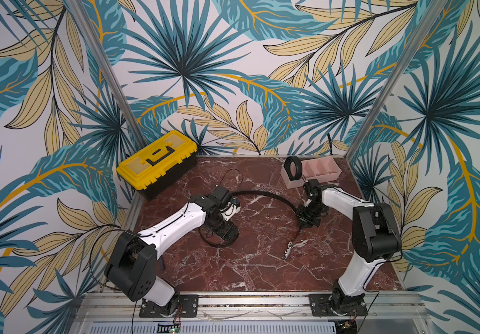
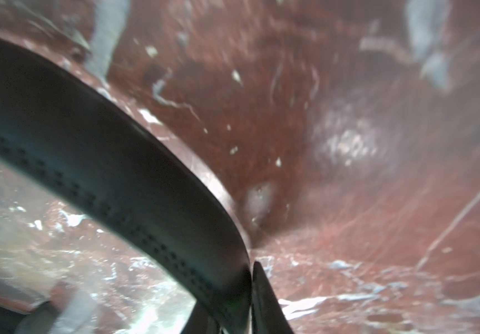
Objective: Place the belts into the storage roll
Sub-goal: Move the belt at the center of the board, then roll the belt at the center of the board.
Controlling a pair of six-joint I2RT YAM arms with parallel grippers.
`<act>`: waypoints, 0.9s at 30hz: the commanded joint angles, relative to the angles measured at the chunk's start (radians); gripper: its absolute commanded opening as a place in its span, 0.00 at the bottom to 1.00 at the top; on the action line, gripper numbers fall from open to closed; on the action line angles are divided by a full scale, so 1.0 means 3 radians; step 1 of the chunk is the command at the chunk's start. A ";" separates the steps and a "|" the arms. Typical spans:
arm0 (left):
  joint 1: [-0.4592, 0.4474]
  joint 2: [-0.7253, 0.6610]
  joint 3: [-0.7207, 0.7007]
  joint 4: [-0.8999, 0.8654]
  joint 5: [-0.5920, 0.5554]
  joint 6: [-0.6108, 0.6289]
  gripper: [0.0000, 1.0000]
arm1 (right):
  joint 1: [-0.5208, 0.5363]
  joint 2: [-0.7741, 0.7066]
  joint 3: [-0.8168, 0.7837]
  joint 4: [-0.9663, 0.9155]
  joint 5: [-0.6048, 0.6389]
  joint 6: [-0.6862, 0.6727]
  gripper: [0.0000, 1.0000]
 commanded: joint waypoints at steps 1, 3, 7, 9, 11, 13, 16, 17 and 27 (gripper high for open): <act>-0.0236 0.0017 -0.0142 0.0070 0.0002 0.0249 0.88 | 0.0002 0.0010 -0.0022 0.0088 -0.0201 0.0275 0.19; -0.0337 0.0081 -0.0189 0.0098 -0.0119 0.0259 0.88 | 0.0002 -0.0012 -0.0014 0.0090 -0.0205 0.0276 0.20; -0.0455 0.0492 -0.0133 0.0114 -0.0593 0.0155 0.83 | 0.0002 -0.0104 -0.0050 0.0097 -0.0202 0.0291 0.20; -0.0456 0.0703 -0.0036 0.0114 -0.0702 0.0076 0.76 | 0.0002 -0.0153 -0.0068 0.0086 -0.0189 0.0288 0.20; -0.0451 0.0899 0.0065 0.0111 -0.0735 -0.0016 0.69 | 0.0002 -0.0203 -0.0097 0.0092 -0.0186 0.0288 0.20; -0.0454 0.1069 0.0174 0.0109 -0.0741 -0.0137 0.56 | 0.0002 -0.0249 -0.0109 0.0077 -0.0180 0.0282 0.19; -0.0461 0.1186 0.0313 0.0105 -0.0769 -0.0388 0.40 | 0.0002 -0.0330 -0.0149 0.0071 -0.0135 0.0276 0.19; -0.0463 0.1189 0.0343 0.0104 -0.0808 -0.0516 0.32 | 0.0002 -0.0367 -0.0179 0.0085 -0.0128 0.0288 0.19; -0.0466 0.1502 0.0782 0.0110 -0.0515 -0.3368 0.00 | 0.0002 -0.0776 -0.0589 0.0309 -0.0201 0.0488 0.17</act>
